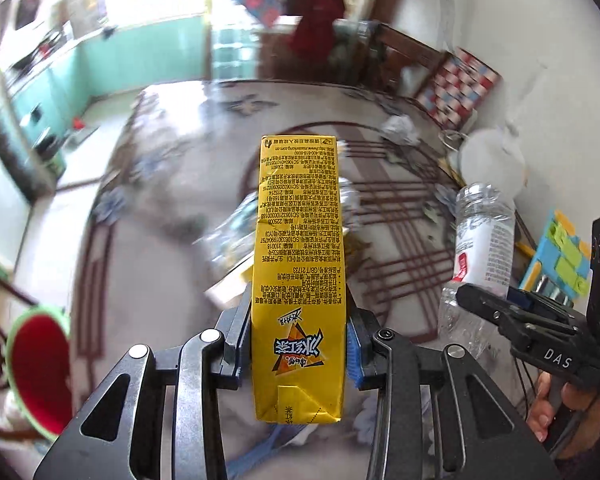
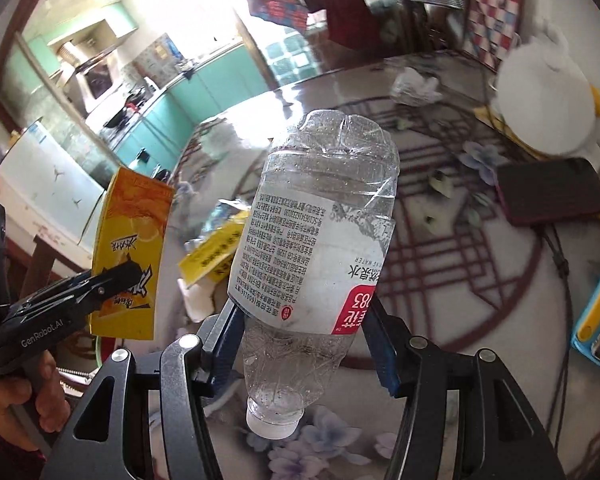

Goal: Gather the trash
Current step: 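Grasp the yellow drink carton with the left tool while the right tool grasps the water bottle, then carry carton over the red bucket and open the left tool while the right tool holds the bottle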

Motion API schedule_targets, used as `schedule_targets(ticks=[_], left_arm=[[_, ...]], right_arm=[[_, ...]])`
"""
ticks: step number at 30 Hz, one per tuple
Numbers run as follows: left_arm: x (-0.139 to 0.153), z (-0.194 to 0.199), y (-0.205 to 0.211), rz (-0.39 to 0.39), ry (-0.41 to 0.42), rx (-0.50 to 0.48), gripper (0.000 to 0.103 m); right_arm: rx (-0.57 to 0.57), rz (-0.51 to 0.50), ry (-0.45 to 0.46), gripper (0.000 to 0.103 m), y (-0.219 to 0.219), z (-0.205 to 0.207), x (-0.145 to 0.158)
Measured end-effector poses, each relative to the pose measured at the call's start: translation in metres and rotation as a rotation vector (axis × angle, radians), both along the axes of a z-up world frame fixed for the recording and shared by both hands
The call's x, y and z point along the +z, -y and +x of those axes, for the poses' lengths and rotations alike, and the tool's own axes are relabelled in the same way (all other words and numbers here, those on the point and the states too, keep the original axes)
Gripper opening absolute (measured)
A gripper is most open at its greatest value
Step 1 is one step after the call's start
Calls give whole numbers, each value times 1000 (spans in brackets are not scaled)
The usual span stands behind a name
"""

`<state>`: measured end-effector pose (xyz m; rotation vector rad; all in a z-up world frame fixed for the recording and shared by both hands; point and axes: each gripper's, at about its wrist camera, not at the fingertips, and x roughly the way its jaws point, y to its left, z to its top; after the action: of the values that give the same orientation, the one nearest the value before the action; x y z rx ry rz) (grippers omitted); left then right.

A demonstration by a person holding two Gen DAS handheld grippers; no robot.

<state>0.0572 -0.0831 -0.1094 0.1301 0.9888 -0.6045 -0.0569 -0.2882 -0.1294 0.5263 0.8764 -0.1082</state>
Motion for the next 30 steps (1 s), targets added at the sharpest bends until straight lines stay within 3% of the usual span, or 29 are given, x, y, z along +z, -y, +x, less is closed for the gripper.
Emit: schedule_targets(ticks=[7, 30], left_arm=[[-7, 11, -59, -22, -25, 116, 35], [-13, 32, -243, -29, -24, 326, 35]], right_arm=[[71, -31, 23, 56, -52, 19, 17], [309, -84, 52, 56, -251, 76, 41]])
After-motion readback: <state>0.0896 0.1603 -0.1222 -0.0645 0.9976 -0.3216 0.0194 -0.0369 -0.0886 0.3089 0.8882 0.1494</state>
